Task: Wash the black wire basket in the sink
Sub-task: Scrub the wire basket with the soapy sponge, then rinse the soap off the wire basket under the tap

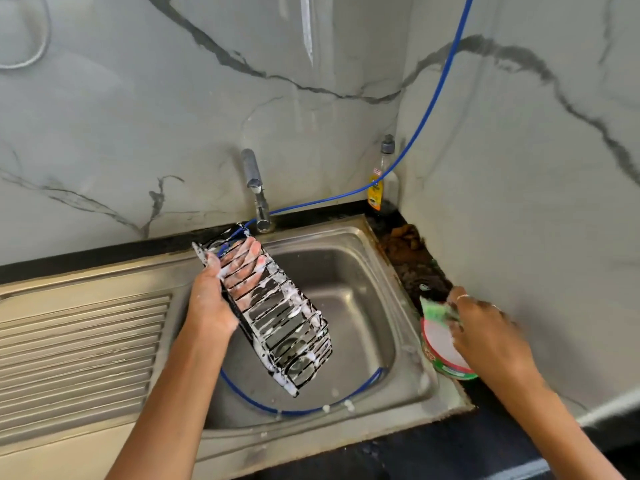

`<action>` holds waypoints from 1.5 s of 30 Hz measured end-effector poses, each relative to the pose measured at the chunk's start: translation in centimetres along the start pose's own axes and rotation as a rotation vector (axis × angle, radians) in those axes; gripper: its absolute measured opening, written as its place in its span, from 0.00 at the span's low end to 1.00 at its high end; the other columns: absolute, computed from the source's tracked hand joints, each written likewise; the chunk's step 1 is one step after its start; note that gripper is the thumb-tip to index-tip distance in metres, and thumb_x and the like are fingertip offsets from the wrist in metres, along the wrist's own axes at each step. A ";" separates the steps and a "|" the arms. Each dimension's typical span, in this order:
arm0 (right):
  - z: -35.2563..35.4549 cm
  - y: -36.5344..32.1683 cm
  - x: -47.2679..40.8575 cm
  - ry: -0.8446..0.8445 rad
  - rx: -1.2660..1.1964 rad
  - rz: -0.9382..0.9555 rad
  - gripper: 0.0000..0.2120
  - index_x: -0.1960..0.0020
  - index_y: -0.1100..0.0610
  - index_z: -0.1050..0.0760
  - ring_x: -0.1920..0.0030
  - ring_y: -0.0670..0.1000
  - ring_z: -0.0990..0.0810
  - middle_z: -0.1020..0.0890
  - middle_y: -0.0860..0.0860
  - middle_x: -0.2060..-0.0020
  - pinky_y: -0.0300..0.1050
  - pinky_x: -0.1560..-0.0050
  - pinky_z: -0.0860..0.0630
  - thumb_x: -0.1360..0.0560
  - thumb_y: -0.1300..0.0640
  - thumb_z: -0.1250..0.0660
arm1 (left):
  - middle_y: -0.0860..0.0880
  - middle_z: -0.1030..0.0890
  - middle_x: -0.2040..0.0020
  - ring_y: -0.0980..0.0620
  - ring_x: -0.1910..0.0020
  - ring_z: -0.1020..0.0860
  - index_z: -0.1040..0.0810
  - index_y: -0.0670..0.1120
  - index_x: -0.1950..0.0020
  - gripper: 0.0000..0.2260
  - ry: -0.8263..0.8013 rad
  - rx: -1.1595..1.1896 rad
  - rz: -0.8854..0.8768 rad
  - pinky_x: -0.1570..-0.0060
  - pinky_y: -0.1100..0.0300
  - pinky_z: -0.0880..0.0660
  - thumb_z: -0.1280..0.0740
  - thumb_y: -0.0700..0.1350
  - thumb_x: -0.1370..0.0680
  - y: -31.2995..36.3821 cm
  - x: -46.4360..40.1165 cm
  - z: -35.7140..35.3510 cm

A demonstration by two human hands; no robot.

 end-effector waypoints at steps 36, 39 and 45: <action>-5.9 -31.1 -21.4 -0.327 -0.470 0.472 0.40 0.24 0.62 0.51 0.27 0.60 0.40 0.41 0.61 0.26 0.54 0.30 0.39 0.25 0.49 0.34 | 0.44 0.14 0.53 0.49 0.56 0.14 0.20 0.38 0.44 0.26 0.251 0.188 0.053 0.56 0.58 0.17 0.50 0.55 0.16 1.2 -1.2 4.3; -8.6 -33.6 -21.5 -0.274 -0.420 0.517 0.41 0.23 0.61 0.58 0.23 0.56 0.55 0.53 0.59 0.23 0.55 0.26 0.53 0.24 0.49 0.37 | 0.44 0.14 0.50 0.49 0.54 0.15 0.20 0.40 0.42 0.25 0.295 0.180 0.040 0.48 0.57 0.21 0.50 0.56 0.16 1.3 -1.3 5.4; -13.5 -34.5 -21.3 -0.099 -0.172 0.712 0.35 0.23 0.60 0.56 0.23 0.53 0.59 0.57 0.56 0.23 0.52 0.26 0.60 0.23 0.54 0.41 | 0.42 0.15 0.47 0.48 0.55 0.14 0.19 0.40 0.41 0.25 0.366 0.171 0.048 0.61 0.60 0.18 0.48 0.55 0.16 1.4 -1.7 7.0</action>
Point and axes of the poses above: each hand's wrist, its own x-axis away from the middle knuckle, its own z-axis out of the back of the hand, y = z × x, the point moved 4 cm from there along -x, towards the middle knuckle
